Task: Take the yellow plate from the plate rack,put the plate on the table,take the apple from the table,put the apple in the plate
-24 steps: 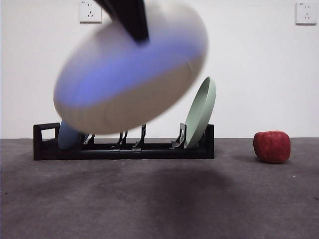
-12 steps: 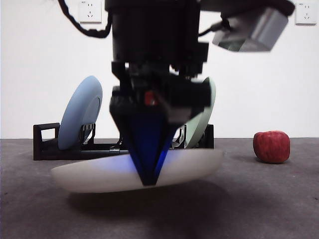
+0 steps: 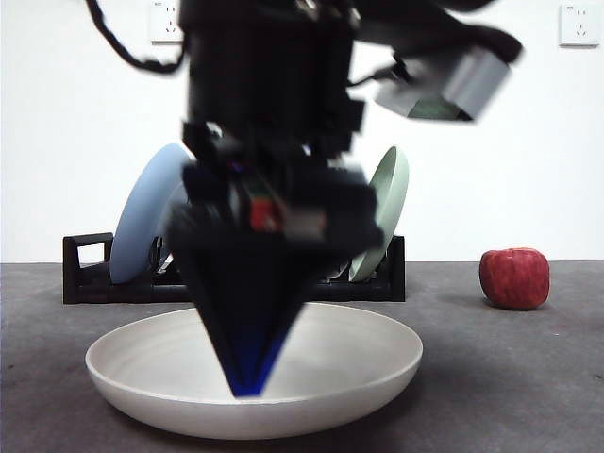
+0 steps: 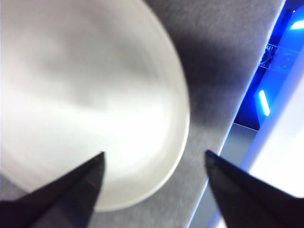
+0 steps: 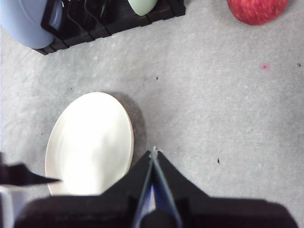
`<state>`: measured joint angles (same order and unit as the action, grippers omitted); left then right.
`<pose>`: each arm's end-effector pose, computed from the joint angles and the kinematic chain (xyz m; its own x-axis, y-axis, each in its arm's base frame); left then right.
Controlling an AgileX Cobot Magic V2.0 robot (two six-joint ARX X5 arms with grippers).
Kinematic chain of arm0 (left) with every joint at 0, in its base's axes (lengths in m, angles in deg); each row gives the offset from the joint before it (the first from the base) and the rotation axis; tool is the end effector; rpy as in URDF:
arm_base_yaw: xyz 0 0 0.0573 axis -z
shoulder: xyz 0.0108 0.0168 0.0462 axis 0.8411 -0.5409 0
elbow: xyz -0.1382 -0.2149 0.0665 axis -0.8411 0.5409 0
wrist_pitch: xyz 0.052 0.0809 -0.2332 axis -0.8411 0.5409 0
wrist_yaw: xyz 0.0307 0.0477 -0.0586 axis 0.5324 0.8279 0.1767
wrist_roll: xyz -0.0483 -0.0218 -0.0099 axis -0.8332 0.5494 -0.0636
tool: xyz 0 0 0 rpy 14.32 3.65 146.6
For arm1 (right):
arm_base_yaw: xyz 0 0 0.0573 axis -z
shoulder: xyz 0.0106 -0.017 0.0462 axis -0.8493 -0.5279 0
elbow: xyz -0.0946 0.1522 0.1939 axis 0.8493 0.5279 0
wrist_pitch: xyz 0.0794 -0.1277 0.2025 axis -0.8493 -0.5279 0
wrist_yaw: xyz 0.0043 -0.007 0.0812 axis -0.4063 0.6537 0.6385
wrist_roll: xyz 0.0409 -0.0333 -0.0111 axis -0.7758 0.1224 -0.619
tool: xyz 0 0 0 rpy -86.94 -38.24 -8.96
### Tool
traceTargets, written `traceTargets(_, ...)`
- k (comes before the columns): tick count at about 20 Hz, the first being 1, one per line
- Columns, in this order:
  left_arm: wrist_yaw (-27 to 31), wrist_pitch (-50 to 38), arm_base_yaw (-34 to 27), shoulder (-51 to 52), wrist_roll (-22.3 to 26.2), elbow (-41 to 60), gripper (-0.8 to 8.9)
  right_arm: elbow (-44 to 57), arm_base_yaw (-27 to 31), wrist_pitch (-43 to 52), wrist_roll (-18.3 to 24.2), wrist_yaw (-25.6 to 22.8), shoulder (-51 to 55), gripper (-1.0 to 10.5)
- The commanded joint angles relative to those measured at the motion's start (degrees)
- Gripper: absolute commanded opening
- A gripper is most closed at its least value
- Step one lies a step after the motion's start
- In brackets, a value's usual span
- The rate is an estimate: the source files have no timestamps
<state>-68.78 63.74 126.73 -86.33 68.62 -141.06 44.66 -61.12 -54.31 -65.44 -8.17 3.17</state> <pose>0.1196 -0.2946 0.2114 0.2886 0.0874 -0.9534 0.9088 0.2884 0.3016 0.1417 0.0211 0.2728 0.5920 0.5055 -0.6277 -0.1926 0.8450 0.4988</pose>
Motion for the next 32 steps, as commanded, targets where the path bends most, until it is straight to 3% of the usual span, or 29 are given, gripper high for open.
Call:
traceTargets(1,-0.1,2.4,-0.1,4.7,-2.0,-0.4,5.97,-0.4,0.0,0.2,0.3,-0.2,-0.2,0.0)
traceTargets(4,0.1,5.2,-0.1,12.2,-3.1,-2.7,5.97,-0.4,0.0,0.2,0.6,-0.2,-1.6,0.6)
traceTargets(7,0.1,7.3,-0.1,20.4,-3.4,-5.9,5.94,-0.4,0.0,0.4,0.7,-0.1,-4.6,4.7)
traceTargets(8,0.1,7.6,-0.1,22.5,-3.4,-6.8,5.72,-0.4,0.0,0.6,0.7,-0.1,-5.7,5.6)
traceTargets(10,0.2,8.0,-0.1,27.5,-5.0,-8.0,2.78,-0.5,0.0,1.3,1.0,-0.2,-8.4,6.4)
traceTargets(11,0.2,8.1,-0.1,30.3,-6.4,-8.2,0.46,-0.9,0.0,1.8,1.6,-0.2,-10.1,6.7)
traceTargets(12,0.2,8.1,-0.1,32.5,-7.4,-8.2,-0.05,-1.7,0.0,2.1,2.4,-0.2,-11.6,6.7)
traceTargets(15,0.3,8.7,-0.1,39.2,-8.1,-8.2,-0.03,-7.5,-0.1,2.0,5.7,-2.7,-17.9,8.0)
traceTargets(17,0.3,10.2,-0.1,42.7,-9.5,-8.2,-0.02,-13.1,-0.1,1.9,6.4,-8.5,-23.3,8.8)
traceTargets(20,0.5,13.1,-0.1,46.6,-13.2,-8.2,-0.02,-23.0,-0.1,1.2,6.3,-15.8,-33.4,8.9)
traceTargets(26,0.5,13.2,0.0,50.6,-14.1,-8.2,-0.02,-39.8,-0.9,-1.4,6.7,-17.7,-53.8,8.9)
traceTargets(32,0.5,13.2,0.0,50.9,-14.1,-8.2,-0.02,-44.8,-1.6,1.3,7.7,-21.2,-68.1,8.9)
